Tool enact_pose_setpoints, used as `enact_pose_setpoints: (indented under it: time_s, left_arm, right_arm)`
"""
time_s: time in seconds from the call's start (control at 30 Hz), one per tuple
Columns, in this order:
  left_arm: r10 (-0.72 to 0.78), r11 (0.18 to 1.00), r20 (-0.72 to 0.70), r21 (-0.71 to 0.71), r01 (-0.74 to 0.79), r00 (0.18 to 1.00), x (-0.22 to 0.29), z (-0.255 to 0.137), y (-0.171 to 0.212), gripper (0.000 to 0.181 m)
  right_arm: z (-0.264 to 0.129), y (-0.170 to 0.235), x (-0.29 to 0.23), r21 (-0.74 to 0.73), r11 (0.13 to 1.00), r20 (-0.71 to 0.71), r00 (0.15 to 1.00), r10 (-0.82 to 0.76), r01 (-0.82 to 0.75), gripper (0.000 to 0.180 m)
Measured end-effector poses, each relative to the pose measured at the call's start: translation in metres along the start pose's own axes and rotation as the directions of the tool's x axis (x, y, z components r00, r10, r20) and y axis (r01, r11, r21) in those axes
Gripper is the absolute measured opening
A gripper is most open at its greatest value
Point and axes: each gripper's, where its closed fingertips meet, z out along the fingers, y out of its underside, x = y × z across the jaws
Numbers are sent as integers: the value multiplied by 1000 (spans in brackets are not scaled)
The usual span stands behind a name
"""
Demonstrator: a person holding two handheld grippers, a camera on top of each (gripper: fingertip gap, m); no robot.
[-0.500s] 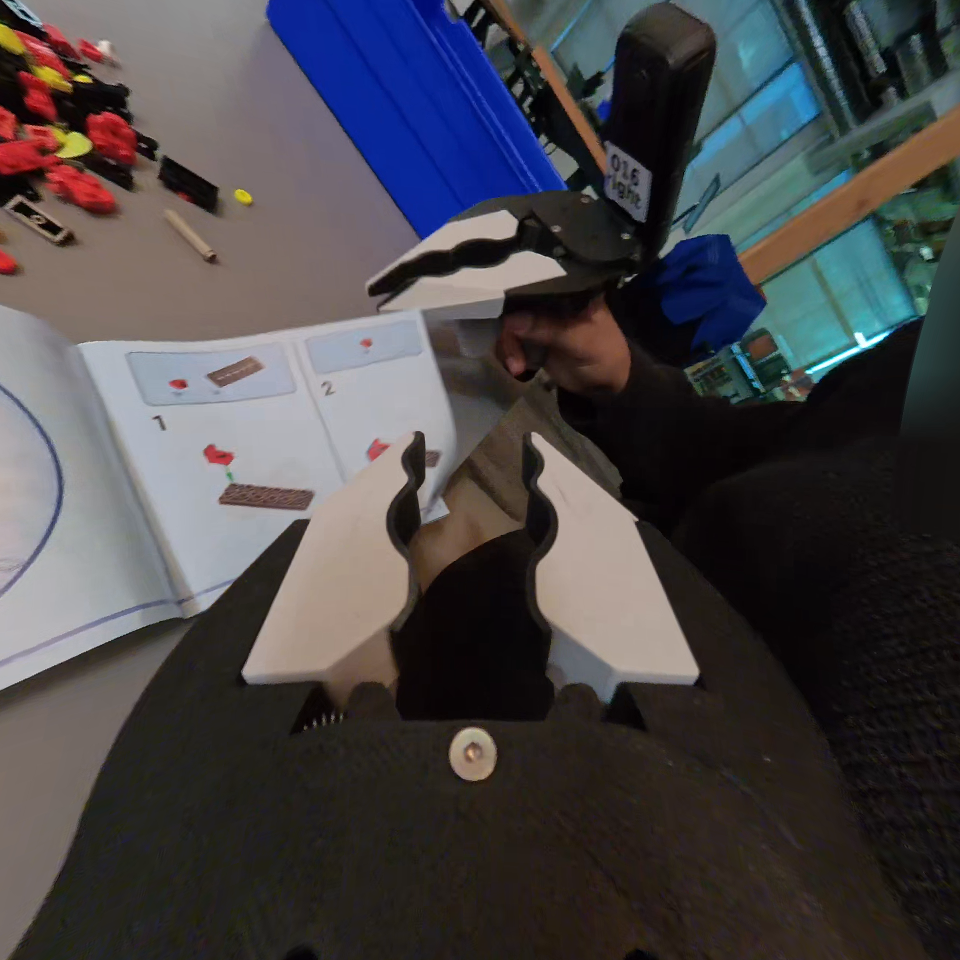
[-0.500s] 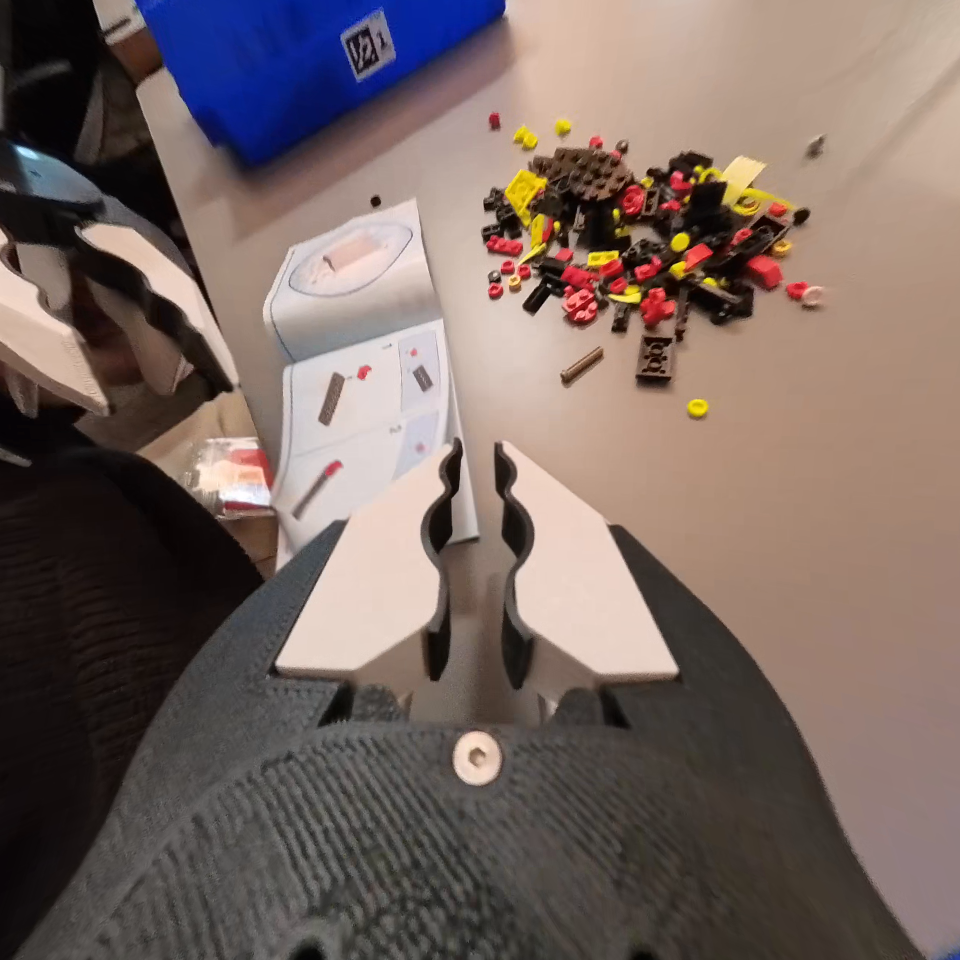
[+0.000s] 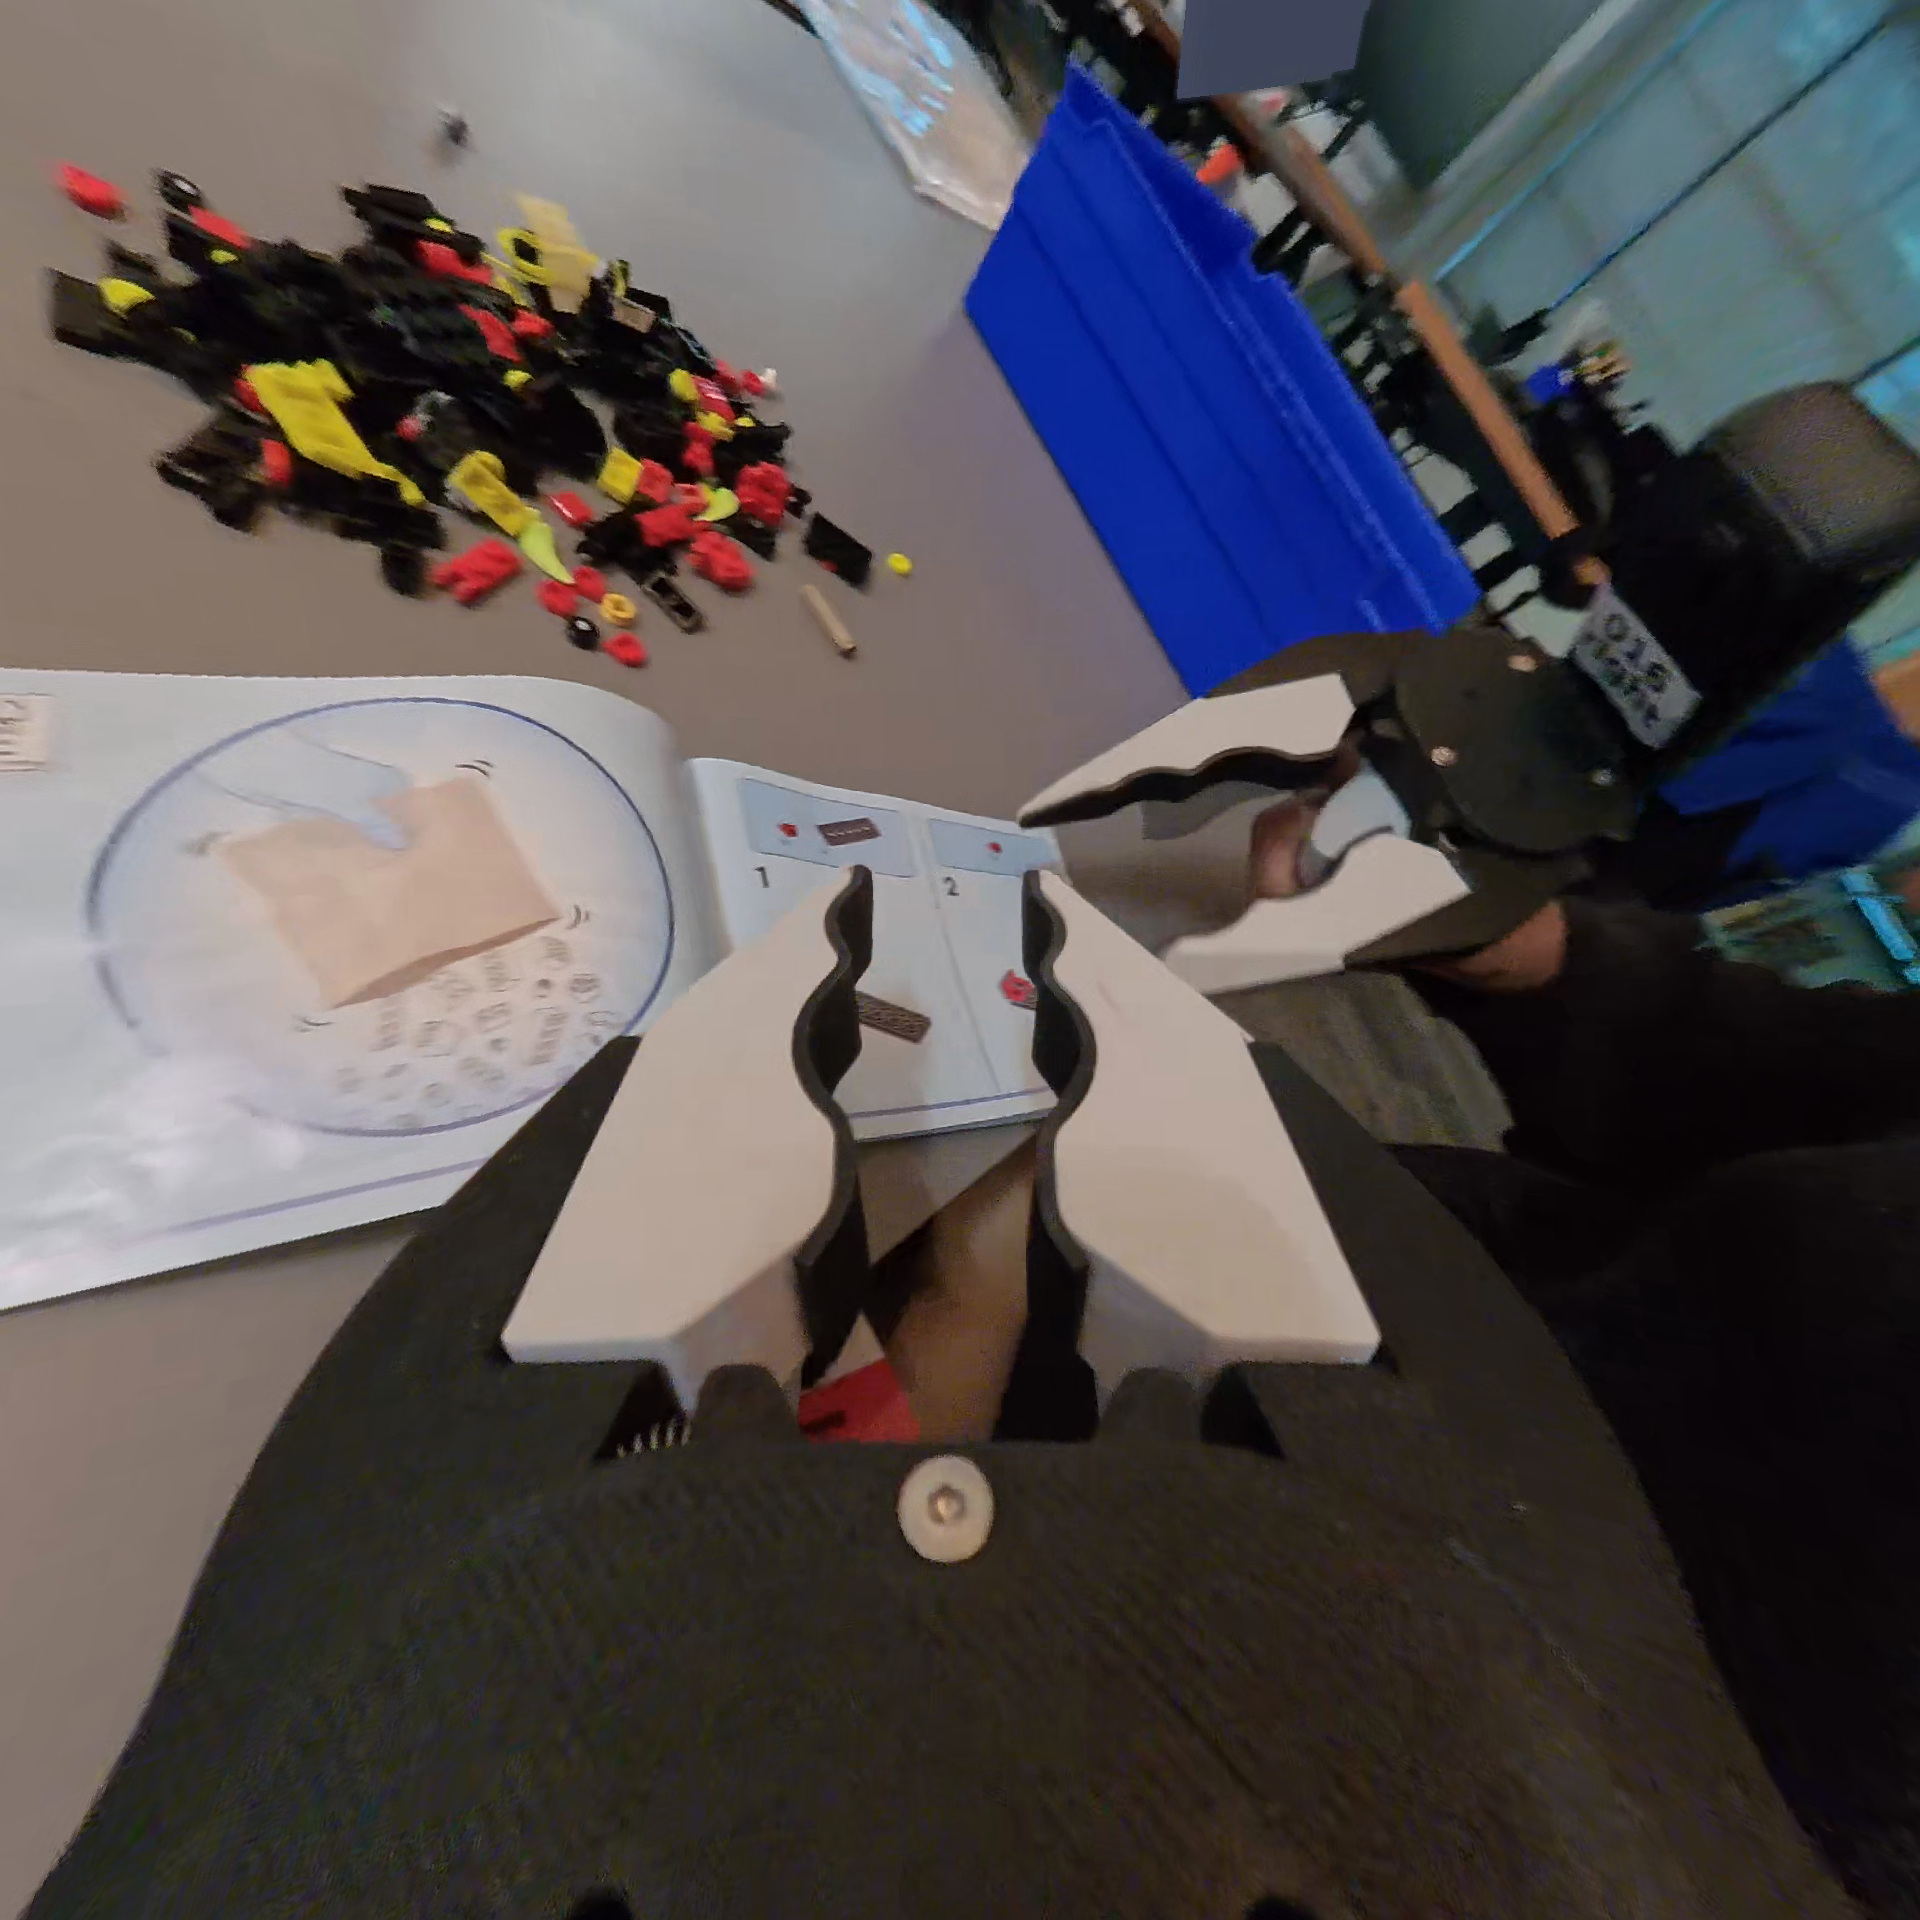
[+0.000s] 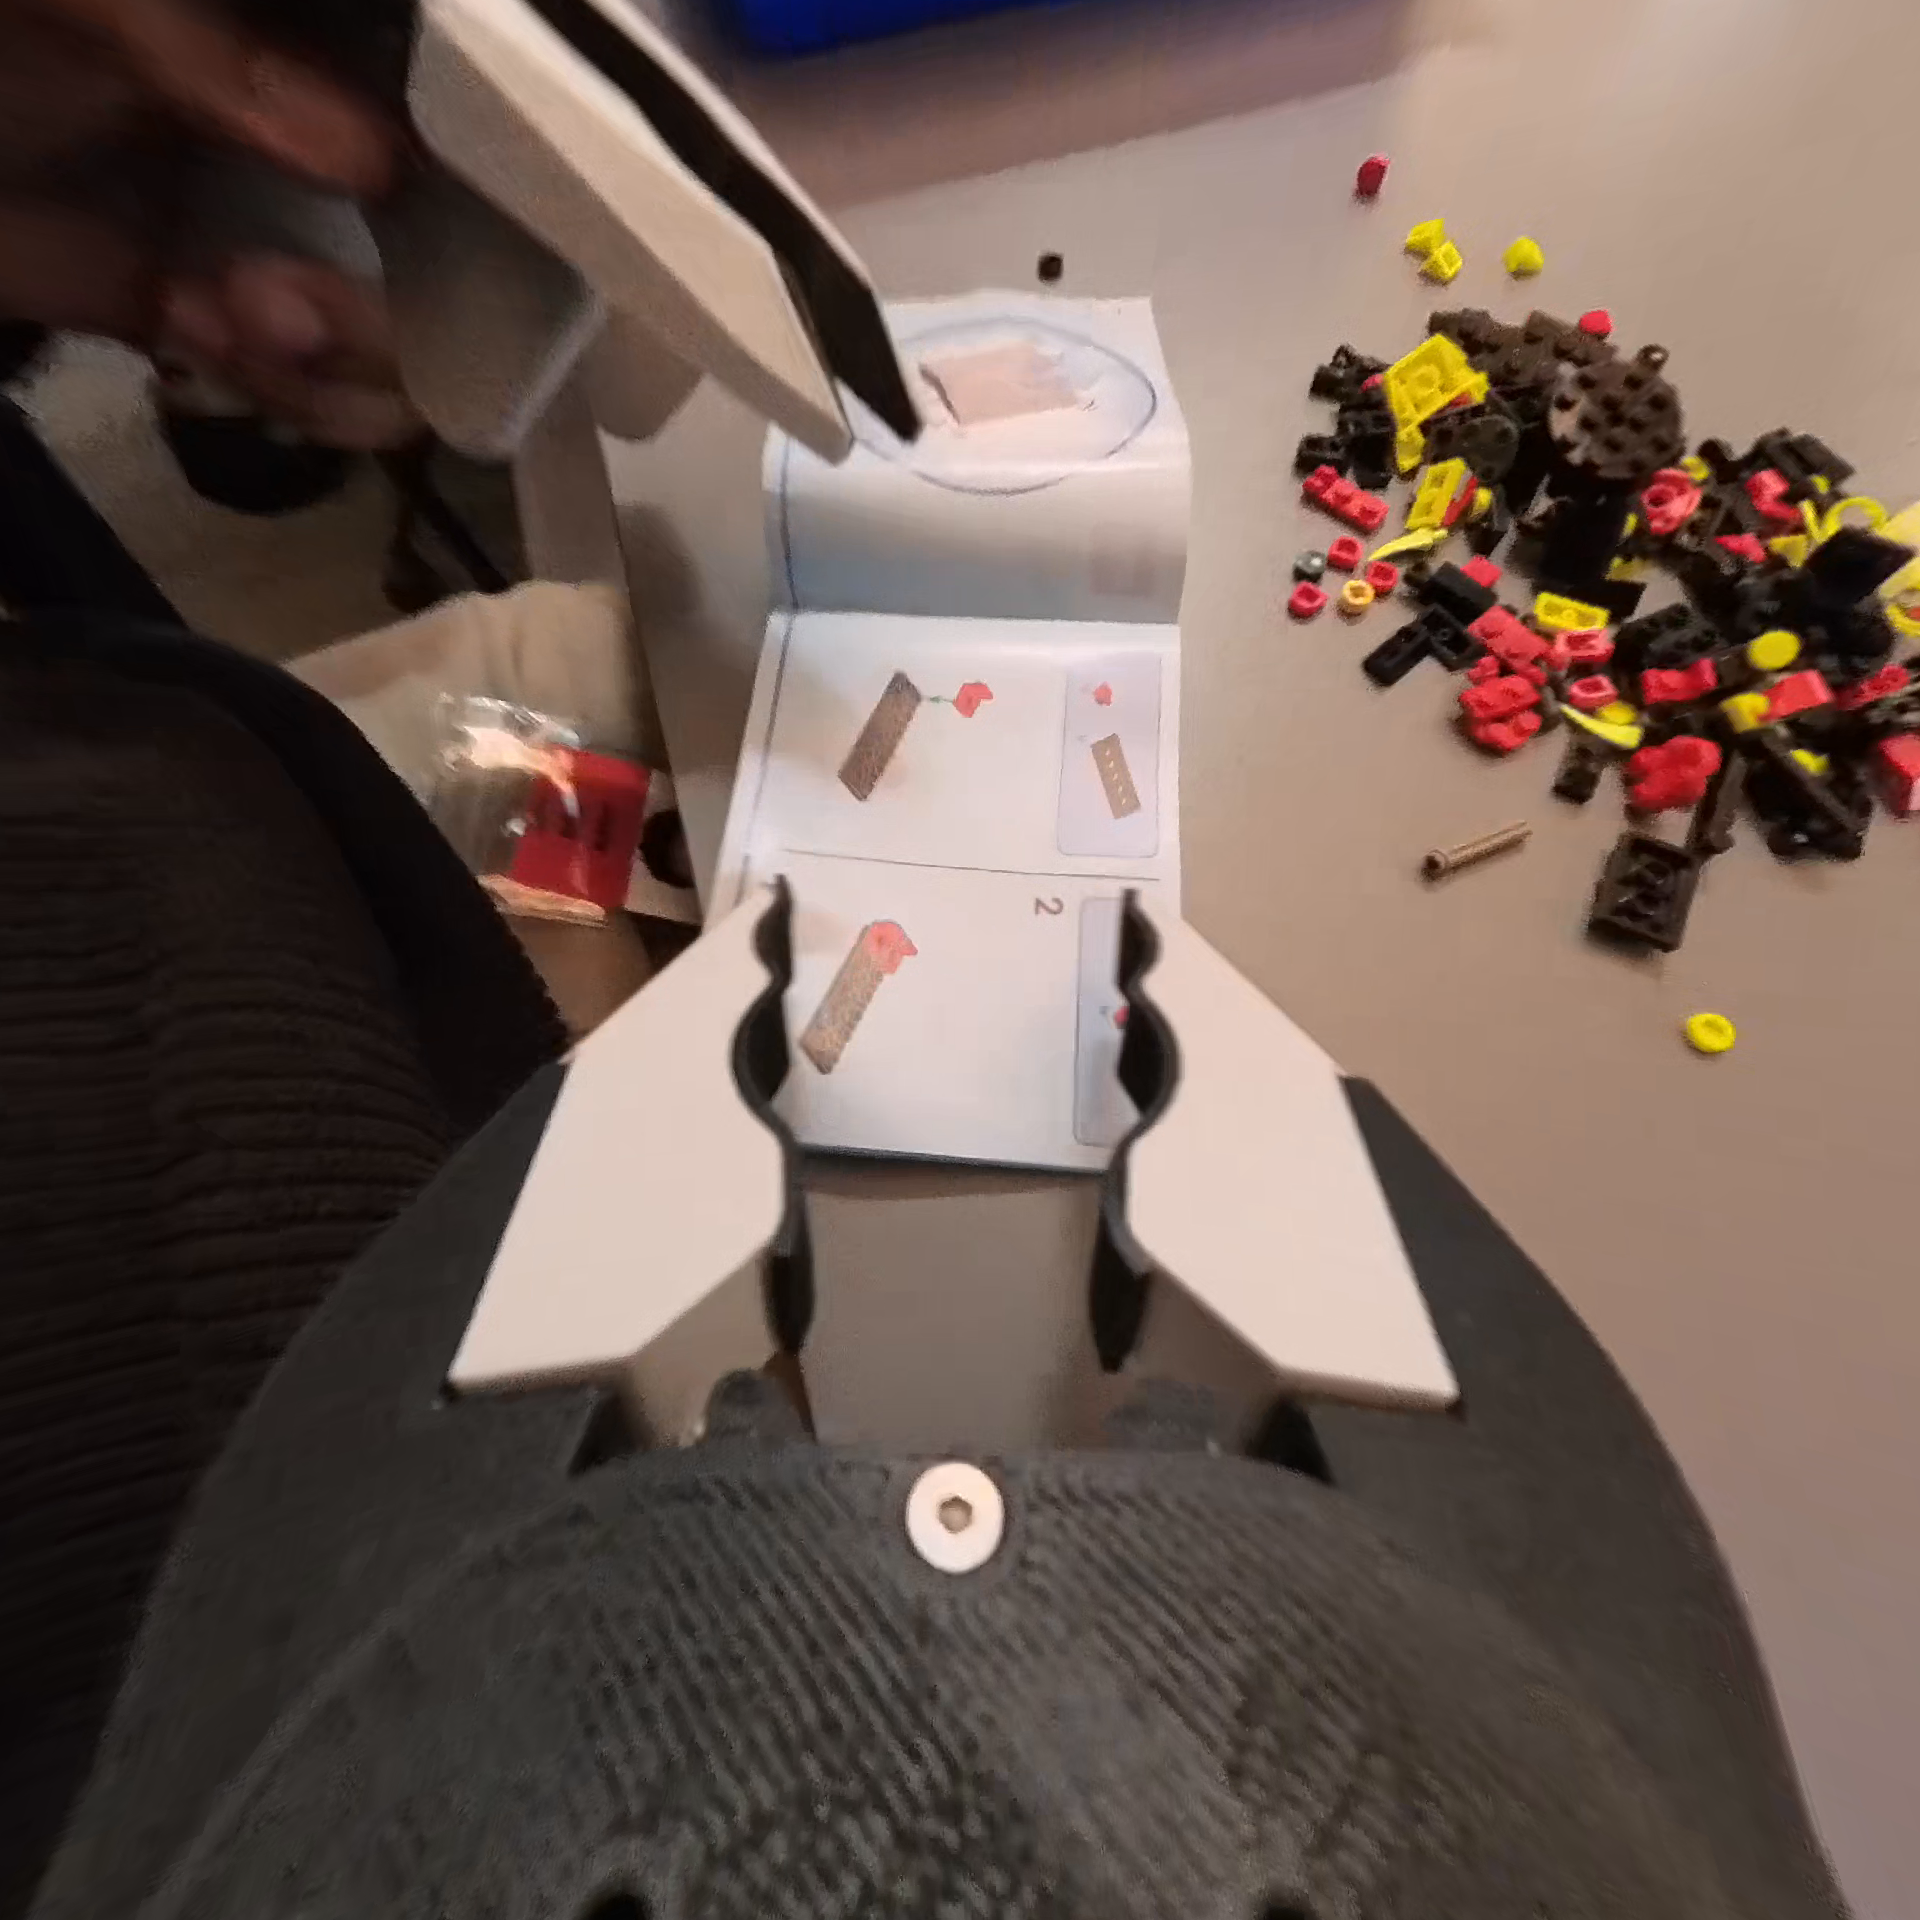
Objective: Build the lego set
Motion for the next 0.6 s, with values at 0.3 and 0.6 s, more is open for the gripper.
enact_pose_setpoints:
  time_s: [0.3, 0.6]
  left_arm:
    - [23, 1000, 5, 7, -23, 1000, 1, 0, -2, 30]
    - [16, 1000, 10, 9, -16, 1000, 0, 0, -2, 30]
  right_arm:
    - [7, 32, 24, -135, 989, -100, 994, 40, -53, 87]
    - [4, 33, 27, -146, 988, -107, 993, 39, -55, 85]
